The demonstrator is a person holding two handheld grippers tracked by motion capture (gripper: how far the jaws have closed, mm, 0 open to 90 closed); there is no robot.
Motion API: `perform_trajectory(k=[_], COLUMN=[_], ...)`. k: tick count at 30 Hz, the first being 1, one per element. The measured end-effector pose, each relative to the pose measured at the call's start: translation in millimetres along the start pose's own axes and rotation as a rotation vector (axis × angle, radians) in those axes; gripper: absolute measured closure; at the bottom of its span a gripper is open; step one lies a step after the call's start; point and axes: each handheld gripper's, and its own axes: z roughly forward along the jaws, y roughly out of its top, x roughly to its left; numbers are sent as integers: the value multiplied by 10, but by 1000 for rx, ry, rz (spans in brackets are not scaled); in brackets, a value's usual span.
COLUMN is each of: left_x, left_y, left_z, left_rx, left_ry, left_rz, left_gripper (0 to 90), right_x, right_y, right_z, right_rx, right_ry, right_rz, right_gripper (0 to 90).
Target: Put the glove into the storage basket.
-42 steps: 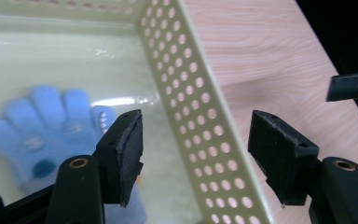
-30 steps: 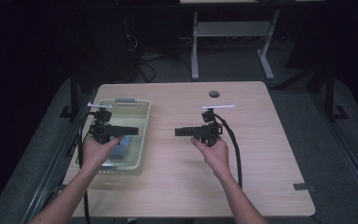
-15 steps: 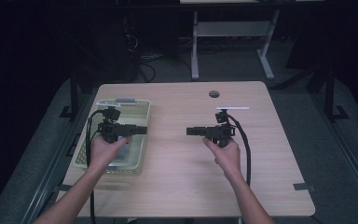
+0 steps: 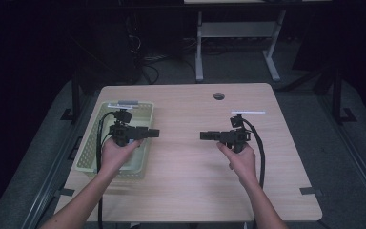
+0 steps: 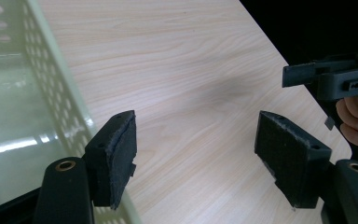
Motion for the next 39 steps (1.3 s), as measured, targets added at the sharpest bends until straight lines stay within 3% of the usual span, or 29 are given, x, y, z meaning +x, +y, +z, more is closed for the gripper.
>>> perform_trajectory(k=[12, 26, 39], left_x=[-141, -265, -410], left_y=[2, -32, -108], left_z=[145, 286, 428], left_rx=[10, 12, 37], left_ry=[-17, -47, -68], left_rz=[35, 43, 79], left_gripper=[289, 280, 265], right_x=[-105, -259, -396], right_y=[-52, -155, -256], right_z=[-207, -321, -487], right_rx=[-17, -24, -38], right_ry=[-21, -39, -59], right_rz=[15, 51, 81], right_gripper=[417, 401, 369])
